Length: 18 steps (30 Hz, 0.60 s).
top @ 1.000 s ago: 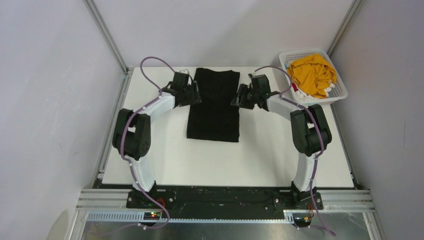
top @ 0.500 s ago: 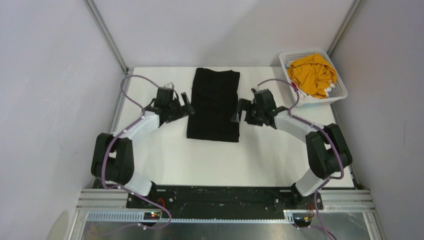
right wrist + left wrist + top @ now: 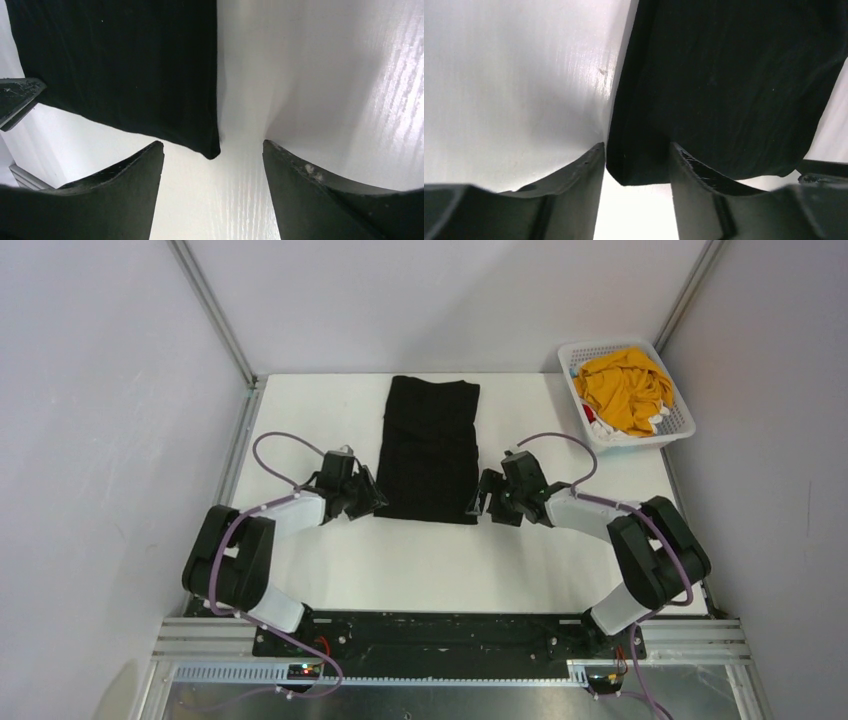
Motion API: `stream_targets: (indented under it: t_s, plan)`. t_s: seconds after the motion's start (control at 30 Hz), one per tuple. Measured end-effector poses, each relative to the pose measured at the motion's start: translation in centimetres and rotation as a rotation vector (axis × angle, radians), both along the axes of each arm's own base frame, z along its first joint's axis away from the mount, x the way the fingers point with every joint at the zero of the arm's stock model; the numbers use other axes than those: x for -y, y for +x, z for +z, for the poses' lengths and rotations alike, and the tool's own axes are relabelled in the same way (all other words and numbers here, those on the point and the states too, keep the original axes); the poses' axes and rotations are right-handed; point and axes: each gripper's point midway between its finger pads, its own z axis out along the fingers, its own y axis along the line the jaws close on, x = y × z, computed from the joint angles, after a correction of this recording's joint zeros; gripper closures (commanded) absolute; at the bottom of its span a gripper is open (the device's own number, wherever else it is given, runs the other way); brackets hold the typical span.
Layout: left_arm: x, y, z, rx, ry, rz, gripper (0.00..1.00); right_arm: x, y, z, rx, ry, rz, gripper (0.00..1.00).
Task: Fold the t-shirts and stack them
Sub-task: Grab one side of the 2/3 rectangular tshirt with both arms
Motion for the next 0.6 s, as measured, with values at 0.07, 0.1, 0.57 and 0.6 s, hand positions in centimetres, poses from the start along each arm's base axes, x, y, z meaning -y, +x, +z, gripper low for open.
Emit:
stream_targets:
  t_s: [0.07, 0.1, 0.57, 0.6]
  plan:
    - [0.1, 0.2, -0.2, -0.001, -0.008, 0.01, 0.57, -0.3, 0.3, -0.3, 0.001, 0.005, -0.011, 0.3]
    - [0.1, 0.2, -0.3, -0.003, -0.01, 0.013, 0.58, -0.5, 0.4, -0.3, 0.006, 0.011, -0.015, 0.34]
    - [0.2, 0.1, -0.9, 0.014, -0.031, 0.032, 0.73, -2.1, 0.7, -0.9, 0.014, 0.039, -0.027, 0.52]
    - [0.1, 0.1, -1.0, 0.018, -0.031, 0.035, 0.75, -2.1, 0.7, -0.9, 0.014, 0.04, -0.027, 0.53]
